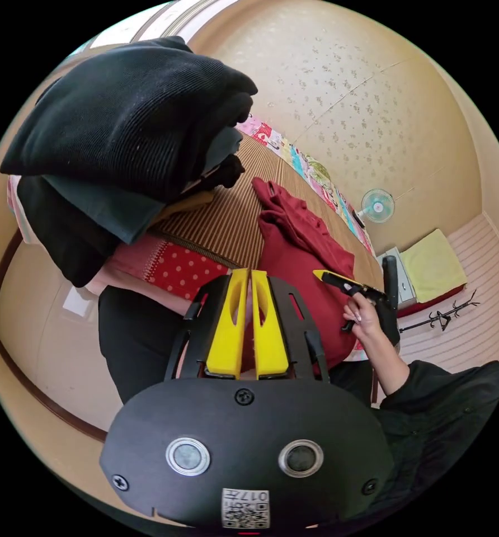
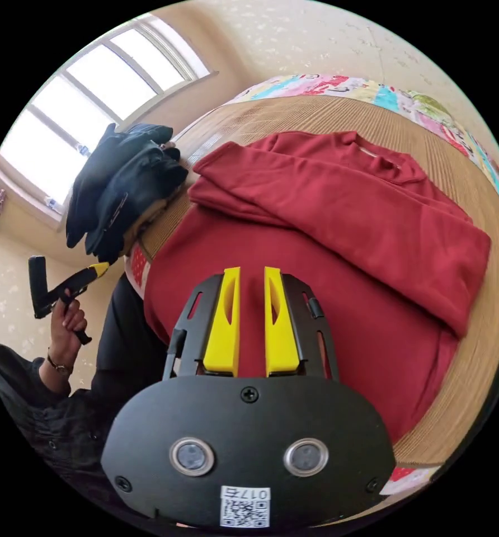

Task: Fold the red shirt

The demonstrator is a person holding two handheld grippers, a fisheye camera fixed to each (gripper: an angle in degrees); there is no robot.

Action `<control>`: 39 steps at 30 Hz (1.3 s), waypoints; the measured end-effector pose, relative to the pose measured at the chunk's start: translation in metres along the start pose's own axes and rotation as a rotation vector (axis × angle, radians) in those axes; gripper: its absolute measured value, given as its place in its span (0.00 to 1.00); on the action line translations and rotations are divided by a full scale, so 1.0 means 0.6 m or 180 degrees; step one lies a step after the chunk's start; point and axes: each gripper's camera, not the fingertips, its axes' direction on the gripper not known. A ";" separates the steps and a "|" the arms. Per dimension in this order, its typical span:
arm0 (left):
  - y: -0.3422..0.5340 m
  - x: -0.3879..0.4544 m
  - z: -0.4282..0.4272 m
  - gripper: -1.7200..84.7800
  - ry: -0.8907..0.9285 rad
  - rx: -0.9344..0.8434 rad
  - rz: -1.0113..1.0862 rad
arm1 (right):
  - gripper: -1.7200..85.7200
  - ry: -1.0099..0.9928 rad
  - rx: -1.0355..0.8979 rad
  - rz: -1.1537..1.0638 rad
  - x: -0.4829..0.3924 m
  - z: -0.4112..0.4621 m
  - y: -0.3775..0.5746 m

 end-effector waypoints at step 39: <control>-0.172 0.380 0.569 0.01 -0.1680 -0.0309 0.1771 | 0.03 0.1732 0.0188 0.0782 0.360 0.161 0.277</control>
